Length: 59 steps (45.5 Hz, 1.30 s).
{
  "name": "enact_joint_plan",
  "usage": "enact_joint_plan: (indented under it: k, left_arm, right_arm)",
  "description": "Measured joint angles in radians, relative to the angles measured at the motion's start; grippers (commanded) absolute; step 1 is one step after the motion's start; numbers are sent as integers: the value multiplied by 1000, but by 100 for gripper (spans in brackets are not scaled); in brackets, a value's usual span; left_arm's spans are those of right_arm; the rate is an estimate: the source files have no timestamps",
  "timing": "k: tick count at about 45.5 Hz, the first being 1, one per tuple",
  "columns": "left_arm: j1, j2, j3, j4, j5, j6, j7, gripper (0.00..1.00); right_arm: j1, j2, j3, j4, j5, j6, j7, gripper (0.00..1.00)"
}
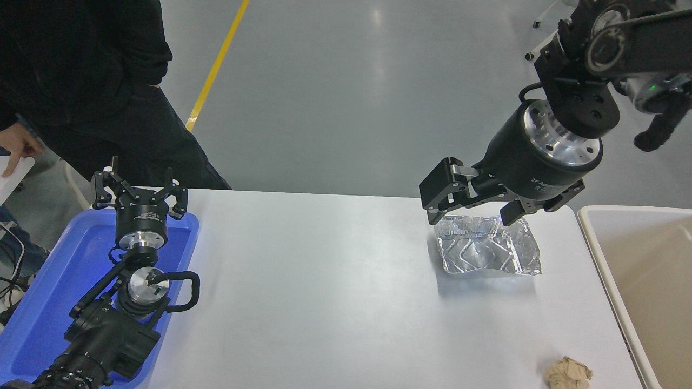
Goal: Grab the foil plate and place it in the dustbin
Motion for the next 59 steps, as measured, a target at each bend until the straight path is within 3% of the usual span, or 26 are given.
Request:
enact_joint_plan:
  k: [18, 32, 59]
  left_arm:
    - [0, 0, 0, 0, 0, 0, 0, 99]
    - [0, 0, 0, -1, 0, 0, 0, 99]
    - [0, 0, 0, 0, 0, 0, 0, 99]
  right_arm:
    - [-268, -4, 13, -219, -90, -91, 3, 100]
    - [-508, -22, 55, -412, -248, -127, 21, 100]
    - [-975, -71, 242, -772, -446, -165, 30, 100]
